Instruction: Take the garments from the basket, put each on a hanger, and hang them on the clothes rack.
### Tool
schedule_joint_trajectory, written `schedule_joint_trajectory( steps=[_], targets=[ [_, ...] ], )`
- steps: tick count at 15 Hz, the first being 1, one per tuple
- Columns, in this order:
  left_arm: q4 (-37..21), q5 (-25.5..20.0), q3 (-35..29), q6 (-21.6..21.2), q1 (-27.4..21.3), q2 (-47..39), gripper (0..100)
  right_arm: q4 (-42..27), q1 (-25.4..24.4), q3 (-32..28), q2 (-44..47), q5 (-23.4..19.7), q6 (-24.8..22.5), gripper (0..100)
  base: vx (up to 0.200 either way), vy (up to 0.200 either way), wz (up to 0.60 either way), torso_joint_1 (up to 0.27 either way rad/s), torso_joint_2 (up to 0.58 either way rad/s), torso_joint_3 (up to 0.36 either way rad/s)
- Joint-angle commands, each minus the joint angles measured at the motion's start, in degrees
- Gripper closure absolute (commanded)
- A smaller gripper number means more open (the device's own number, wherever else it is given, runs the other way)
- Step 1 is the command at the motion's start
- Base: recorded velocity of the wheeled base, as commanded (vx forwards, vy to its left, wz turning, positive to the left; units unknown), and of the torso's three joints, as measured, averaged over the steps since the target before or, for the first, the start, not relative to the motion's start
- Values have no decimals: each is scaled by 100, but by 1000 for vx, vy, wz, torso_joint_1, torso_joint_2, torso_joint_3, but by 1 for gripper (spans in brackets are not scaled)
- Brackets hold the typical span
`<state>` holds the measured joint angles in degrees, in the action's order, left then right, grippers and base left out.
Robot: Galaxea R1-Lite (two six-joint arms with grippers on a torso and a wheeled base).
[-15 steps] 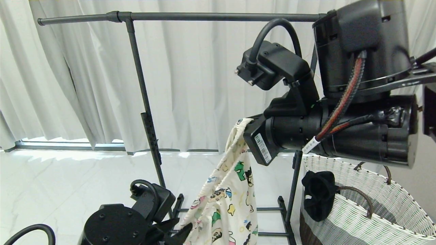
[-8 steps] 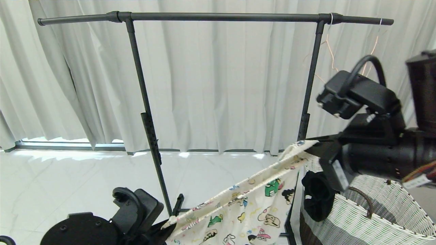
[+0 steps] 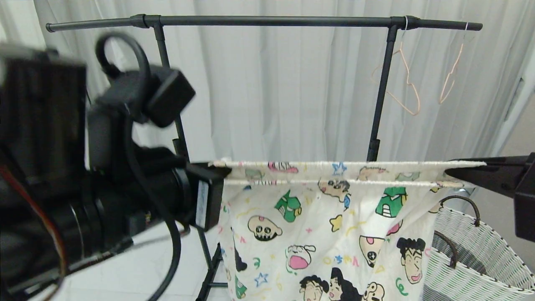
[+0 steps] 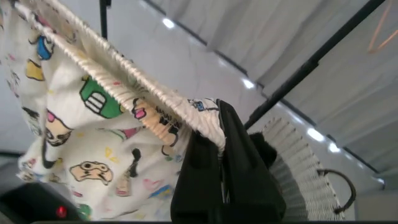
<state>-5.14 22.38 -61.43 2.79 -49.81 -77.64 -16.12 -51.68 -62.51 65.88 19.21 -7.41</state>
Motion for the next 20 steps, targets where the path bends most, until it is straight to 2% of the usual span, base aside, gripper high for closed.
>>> schedule_joint_trajectory(
  steps=[1, 2, 4, 8, 15, 16, 17, 18, 19, 20],
  targets=[
    [-1279, 82, -2189, -15, 384, -401, 100, -6, 8, -551, 109, 4, -23, 100, 0, 0, 0, 0, 0, 0],
    [-1428, 161, -2558, -191, 428, -480, 100, -6, 8, -868, 206, 4, -32, 100, 0, 0, 0, 0, 0, 0],
    [-1507, 179, -2787, -587, 551, -480, 100, -14, 26, -1448, 470, 4, -32, 100, 0, 0, 0, 0, 0, 0],
    [-1516, 179, -2725, -710, 305, -331, 100, 3, 26, -2371, 997, -14, -41, 100, 0, 0, 0, 0, 0, 0],
    [-1516, 179, -2699, -710, 279, -269, 100, -129, 52, -2476, 962, 12, -190, 100, 0, 0, 0, 0, 0, 0],
    [-1516, 179, -2708, -710, 279, -304, 100, -366, 131, -2547, 900, 21, -199, 100, 0, 0, 0, 0, 0, 0],
    [-1507, 179, -2796, -701, 279, -445, 100, -1122, 193, -2872, 742, -14, -199, 100, 0, 0, 0, 0, 0, 0],
    [-1507, 179, -2884, -701, 279, -515, 100, -1561, 193, -3065, 646, -58, -199, 100, 0, 0, 0, 0, 0, 0],
    [-1498, 179, -2998, -701, 279, -638, 100, -1992, 167, -3179, 514, -295, -199, 100, 0, 0, 0, 0, 0, 0],
    [-1489, 179, -3103, -683, 279, -770, 100, -2326, 105, -3153, 347, -779, -199, 100, 0, 0, 0, 0, 0, 0]
  ],
)
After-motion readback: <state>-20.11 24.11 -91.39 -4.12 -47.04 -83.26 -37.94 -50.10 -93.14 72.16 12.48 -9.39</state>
